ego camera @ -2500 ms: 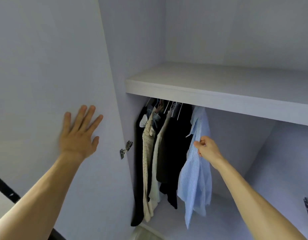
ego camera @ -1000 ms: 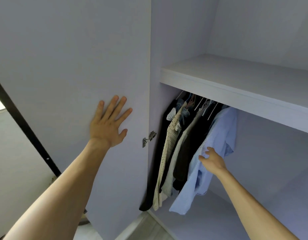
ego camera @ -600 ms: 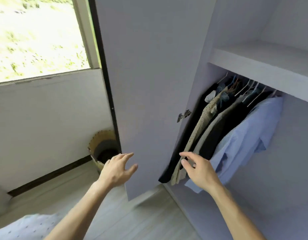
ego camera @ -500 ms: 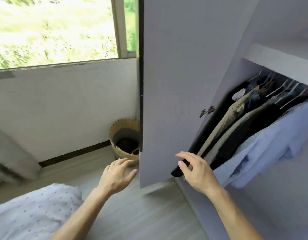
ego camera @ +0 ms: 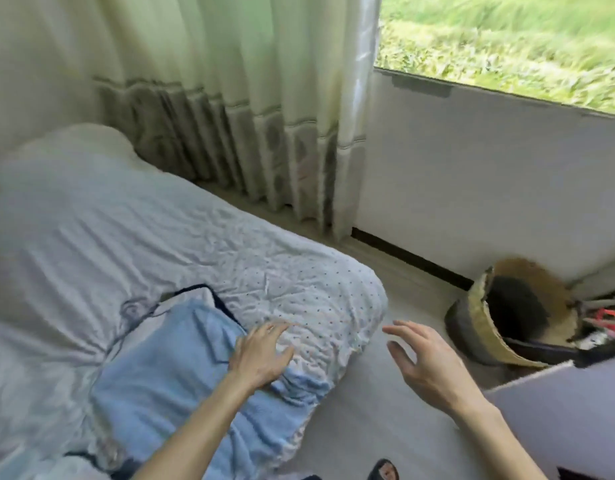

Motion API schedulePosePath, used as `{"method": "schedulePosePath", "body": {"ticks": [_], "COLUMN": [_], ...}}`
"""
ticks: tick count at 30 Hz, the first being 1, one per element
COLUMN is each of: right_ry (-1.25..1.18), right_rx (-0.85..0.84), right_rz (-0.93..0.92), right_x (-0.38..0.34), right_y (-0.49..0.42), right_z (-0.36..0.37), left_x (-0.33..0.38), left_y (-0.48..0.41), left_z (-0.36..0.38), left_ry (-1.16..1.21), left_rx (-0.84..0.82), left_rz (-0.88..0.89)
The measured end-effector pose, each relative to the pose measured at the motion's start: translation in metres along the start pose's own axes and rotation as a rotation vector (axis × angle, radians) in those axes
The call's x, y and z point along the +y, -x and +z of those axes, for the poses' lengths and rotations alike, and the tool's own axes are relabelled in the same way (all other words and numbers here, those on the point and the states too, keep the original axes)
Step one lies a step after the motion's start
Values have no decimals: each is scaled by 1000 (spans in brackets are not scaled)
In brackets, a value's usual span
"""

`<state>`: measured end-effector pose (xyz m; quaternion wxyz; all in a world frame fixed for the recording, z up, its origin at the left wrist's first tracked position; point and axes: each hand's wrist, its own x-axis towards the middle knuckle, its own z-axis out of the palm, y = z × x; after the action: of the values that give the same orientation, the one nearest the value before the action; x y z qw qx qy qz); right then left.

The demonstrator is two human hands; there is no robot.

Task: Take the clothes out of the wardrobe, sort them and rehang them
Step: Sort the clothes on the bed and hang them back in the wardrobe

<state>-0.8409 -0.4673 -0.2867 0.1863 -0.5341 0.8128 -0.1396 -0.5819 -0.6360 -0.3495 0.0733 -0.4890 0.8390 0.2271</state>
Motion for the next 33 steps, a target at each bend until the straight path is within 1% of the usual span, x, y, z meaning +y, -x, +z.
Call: {"method": "schedulePosePath", "body": {"ticks": [4,8,13,18,21,23,26,29,33], "right_ry": [52,104,145,193,207,225,269,312,365], "right_rx": [-138,-187,-269,-376,-444,-487,-544,-601,-702], "right_rz": [-210,-446,-659,-811,-860,-869,-884,-894,-831], "right_x": [-54,-96,-132,-154,-160,-163,-174,-189,-212], "right_y": [-43,-72,-95,-110,-118,-121,-127,-137,-161], "right_z": [10,21,34,55,75,92,116,144,198], "left_x": [-52,-85,-99,-101,-107,-112,-128,-159,-215], "left_y": [42,78,112,140,150,154,150,135,104], "left_z": [-6,-2,6,21,32,41,51,64,81], "left_ry": [79,147,243,282,305,323,335,359,385], "left_rx": [77,159,251,298,317,303,238,166,67], "left_rz": [-215,-396,-582,-758,-850,-870,-890,-895,-883]}}
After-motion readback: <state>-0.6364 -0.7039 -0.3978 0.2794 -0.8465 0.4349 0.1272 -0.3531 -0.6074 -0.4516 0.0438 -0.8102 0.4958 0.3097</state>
